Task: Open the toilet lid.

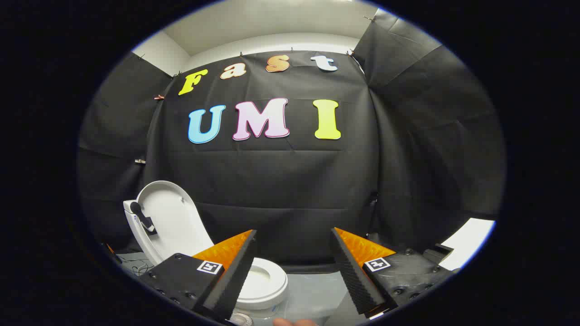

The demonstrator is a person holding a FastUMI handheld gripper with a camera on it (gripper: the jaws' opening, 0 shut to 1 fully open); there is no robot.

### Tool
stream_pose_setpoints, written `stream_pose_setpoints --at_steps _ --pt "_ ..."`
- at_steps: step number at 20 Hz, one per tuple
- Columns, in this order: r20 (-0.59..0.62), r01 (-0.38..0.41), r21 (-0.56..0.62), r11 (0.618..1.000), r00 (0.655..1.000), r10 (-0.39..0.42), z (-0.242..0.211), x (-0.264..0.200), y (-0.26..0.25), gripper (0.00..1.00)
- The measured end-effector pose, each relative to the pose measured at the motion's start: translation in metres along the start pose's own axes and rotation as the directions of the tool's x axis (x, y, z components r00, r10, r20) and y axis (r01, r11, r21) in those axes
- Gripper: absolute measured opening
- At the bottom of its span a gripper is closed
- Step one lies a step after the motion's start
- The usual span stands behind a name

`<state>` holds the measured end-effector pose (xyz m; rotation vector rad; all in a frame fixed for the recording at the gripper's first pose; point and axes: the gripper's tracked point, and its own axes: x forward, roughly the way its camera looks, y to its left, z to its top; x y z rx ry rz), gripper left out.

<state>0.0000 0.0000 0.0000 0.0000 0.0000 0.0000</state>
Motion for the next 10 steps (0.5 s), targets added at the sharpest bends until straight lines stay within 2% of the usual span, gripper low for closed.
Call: stream_pose_setpoints --at_steps 10 --pt "0.004 -0.005 0.009 1.0 1.0 0.004 0.0014 -0.0005 0.0005 0.98"
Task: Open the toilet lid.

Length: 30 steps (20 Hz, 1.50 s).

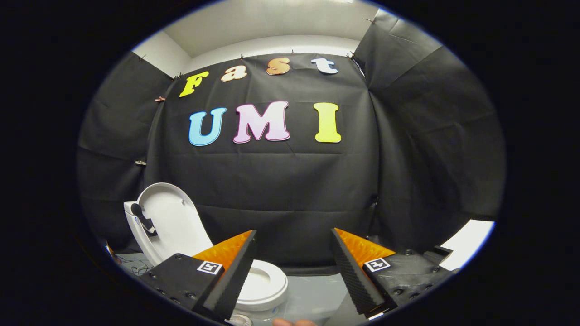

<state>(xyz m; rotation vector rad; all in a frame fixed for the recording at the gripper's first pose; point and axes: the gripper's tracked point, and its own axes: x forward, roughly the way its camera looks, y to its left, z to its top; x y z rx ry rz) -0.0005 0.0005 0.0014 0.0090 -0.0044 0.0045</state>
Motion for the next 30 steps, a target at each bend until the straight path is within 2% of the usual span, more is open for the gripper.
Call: stream_pose_setpoints --at_steps 3,9,15,19,24,30 --pt "0.008 0.003 -0.004 1.0 1.0 -0.003 0.004 0.003 -0.003 0.98" --pt "0.072 0.107 -0.004 0.994 0.992 -0.107 0.019 0.007 -0.043 0.97" --pt "0.087 0.124 0.007 0.992 0.989 -0.124 0.025 0.005 -0.048 0.98" --pt "0.068 0.131 -0.018 0.991 0.989 -0.13 0.013 0.006 -0.05 0.98" --pt "0.074 0.095 -0.057 0.994 0.993 -0.091 0.004 0.006 -0.036 0.98" --pt "-0.025 -0.064 -0.097 0.993 0.998 0.061 -0.053 0.006 0.036 0.98"
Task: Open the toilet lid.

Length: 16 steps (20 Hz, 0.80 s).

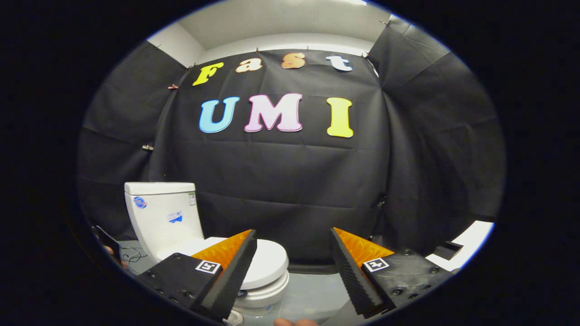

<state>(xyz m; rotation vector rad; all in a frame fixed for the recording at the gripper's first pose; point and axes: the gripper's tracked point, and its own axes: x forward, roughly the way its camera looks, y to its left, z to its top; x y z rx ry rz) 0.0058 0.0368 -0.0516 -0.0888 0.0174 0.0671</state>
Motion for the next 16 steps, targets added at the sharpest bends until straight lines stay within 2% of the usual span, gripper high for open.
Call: stream_pose_setpoints --at_steps 2,5,8,12,16 --pt "0.013 -0.028 -0.015 0.999 1.0 0.028 0.005 -0.005 0.018 0.98" --pt "0.066 -0.027 -0.008 1.0 0.997 0.028 0.021 -0.013 0.028 0.98" --pt "0.058 -0.021 -0.018 1.0 0.998 0.023 0.015 -0.014 0.036 0.97" --pt "-0.036 -0.047 -0.013 0.999 0.998 0.047 -0.013 -0.004 0.045 0.97" --pt "-0.135 0.026 0.096 0.995 0.991 -0.013 -0.047 0.01 0.036 0.98"
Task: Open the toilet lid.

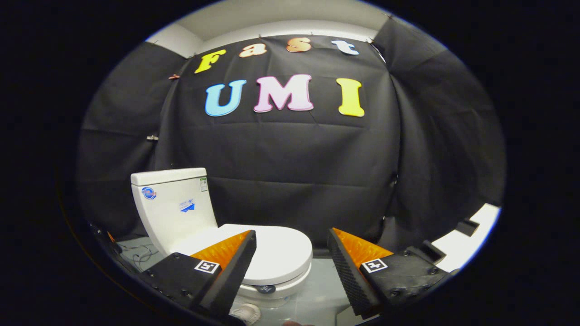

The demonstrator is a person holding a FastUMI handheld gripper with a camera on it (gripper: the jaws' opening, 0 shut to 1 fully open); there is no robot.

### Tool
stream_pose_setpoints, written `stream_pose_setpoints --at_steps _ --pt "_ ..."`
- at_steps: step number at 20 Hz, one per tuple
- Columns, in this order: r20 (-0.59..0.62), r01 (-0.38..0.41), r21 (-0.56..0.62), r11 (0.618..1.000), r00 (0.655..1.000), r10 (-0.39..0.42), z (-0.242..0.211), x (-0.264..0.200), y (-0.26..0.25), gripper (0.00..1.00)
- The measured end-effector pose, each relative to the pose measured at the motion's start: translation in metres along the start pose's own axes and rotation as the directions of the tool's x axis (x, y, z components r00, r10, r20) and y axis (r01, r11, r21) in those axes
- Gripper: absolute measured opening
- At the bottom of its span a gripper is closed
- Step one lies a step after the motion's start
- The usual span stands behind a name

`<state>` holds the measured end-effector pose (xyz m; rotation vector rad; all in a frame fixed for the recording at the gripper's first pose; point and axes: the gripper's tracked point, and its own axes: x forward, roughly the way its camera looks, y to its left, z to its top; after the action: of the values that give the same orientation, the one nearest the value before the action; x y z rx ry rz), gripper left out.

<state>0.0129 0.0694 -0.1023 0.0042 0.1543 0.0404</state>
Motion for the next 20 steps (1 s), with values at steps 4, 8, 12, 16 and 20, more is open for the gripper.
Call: stream_pose_setpoints --at_steps 4,8,12,16,20 --pt "-0.09 0.032 0.075 0.997 0.996 -0.026 -0.04 0.014 -0.004 0.98" --pt "-0.219 0.056 0.164 0.985 0.975 -0.02 -0.085 0.024 -0.006 0.98" --pt "-0.362 0.13 0.314 0.94 0.932 -0.008 -0.137 0.035 -0.009 0.98" --pt "-0.449 0.149 0.461 0.875 0.89 0.084 -0.18 0.037 0.004 0.97" --pt "-0.518 0.211 0.601 0.771 0.837 0.174 -0.22 0.05 0.019 0.97"
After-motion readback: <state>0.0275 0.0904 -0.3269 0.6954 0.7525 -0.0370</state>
